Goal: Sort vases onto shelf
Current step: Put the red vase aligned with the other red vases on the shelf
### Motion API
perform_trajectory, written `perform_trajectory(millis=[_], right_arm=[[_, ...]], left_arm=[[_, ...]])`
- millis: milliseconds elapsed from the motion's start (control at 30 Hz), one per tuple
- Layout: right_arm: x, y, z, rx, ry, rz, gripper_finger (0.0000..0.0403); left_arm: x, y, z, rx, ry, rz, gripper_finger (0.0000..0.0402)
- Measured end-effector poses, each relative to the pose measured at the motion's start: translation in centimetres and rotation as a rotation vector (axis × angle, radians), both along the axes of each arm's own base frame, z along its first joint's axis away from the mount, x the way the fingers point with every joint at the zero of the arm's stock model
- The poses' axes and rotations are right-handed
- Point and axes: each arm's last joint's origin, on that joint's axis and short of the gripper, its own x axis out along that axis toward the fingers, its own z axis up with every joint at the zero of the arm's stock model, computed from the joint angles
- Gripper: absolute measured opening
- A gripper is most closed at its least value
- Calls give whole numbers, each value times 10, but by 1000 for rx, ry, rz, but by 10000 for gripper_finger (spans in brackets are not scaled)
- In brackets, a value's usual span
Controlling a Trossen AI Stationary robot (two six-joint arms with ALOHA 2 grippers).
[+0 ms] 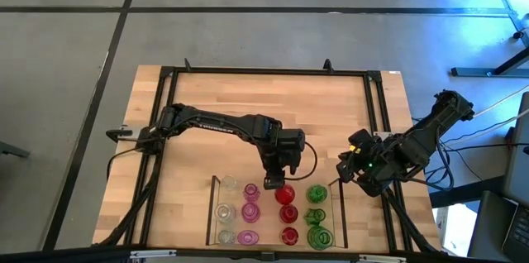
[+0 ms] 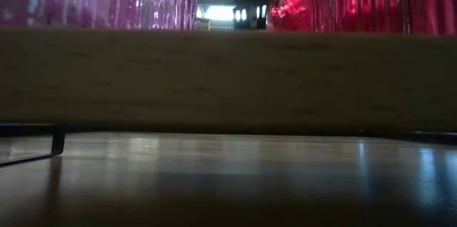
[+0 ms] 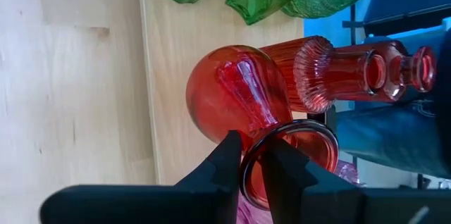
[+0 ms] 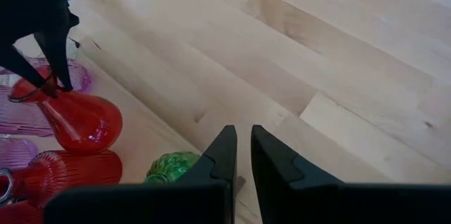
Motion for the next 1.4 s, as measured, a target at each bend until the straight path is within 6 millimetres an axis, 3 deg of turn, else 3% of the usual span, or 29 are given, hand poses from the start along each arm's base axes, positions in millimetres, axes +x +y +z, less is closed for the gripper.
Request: perform_trajectory(millis=[633, 1000, 1400], right_arm=[[0, 0, 0, -1, 0, 2, 28], [0, 0, 0, 5, 5, 4, 28], [-3, -2, 2, 17, 4, 6, 28]], left_arm=[[0, 0, 0, -4, -2, -8, 43], [0, 0, 0, 10, -4, -2, 100], [1, 12, 0, 16, -3, 29, 105]])
